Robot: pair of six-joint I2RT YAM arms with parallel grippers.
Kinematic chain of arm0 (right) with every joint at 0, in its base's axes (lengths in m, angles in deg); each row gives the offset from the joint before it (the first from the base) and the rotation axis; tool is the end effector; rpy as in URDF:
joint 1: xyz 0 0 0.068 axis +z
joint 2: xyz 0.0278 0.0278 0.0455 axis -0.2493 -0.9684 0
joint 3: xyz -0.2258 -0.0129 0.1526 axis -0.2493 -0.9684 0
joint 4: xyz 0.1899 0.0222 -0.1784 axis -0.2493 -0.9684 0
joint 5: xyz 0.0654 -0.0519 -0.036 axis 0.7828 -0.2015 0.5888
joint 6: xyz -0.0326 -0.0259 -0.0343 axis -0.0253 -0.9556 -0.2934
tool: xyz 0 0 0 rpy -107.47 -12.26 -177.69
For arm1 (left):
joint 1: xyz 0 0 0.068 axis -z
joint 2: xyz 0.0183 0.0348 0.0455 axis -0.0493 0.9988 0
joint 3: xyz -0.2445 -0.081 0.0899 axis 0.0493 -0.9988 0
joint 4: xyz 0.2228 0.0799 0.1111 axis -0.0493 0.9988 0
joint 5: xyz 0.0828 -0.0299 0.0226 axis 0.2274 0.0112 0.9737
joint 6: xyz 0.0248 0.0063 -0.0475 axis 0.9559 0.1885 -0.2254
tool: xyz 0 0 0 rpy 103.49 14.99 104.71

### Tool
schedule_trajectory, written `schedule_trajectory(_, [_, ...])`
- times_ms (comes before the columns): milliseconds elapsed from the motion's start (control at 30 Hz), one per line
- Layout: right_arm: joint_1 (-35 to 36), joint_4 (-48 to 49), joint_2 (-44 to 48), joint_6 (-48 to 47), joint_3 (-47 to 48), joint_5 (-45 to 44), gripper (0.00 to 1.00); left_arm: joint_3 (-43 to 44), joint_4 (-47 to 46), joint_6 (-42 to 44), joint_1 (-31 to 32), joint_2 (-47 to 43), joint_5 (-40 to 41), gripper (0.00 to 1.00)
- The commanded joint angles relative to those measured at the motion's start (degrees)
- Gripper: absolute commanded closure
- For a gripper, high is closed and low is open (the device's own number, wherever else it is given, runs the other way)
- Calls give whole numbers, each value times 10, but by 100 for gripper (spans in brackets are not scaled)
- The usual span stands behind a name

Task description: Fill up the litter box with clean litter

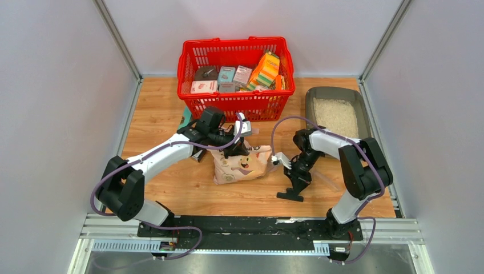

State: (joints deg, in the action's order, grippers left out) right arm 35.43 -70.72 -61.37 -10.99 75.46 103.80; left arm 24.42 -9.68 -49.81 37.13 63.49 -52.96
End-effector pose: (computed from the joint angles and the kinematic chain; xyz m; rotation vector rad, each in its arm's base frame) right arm 0.2082 0.1018 0.1495 1.7609 -2.2429 -1.0235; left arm 0.2407 -0.1947 0.2521 1.4084 1.7466 -1.0027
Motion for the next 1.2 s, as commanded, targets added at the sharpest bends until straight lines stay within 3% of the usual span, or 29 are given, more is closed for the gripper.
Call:
schedule_trajectory(0, [5,-12,17,-18,39,6,100,21,31,12,-6,0,1,100])
schedule_trajectory(233, [4,-132,85,-45,134,59,100,29,34,20,-6,5,-7,100])
schedule_trajectory(533, [8,-212,105,-63,257,120,100,31,11,1,-6,10,-14,100])
schedule_trajectory(767, [42,-111,94,53,291,102,100,34,9,-9,-6,12,-28,100])
schedule_trajectory(1167, [80,27,82,168,299,25,100,33,16,-7,-6,16,-50,98])
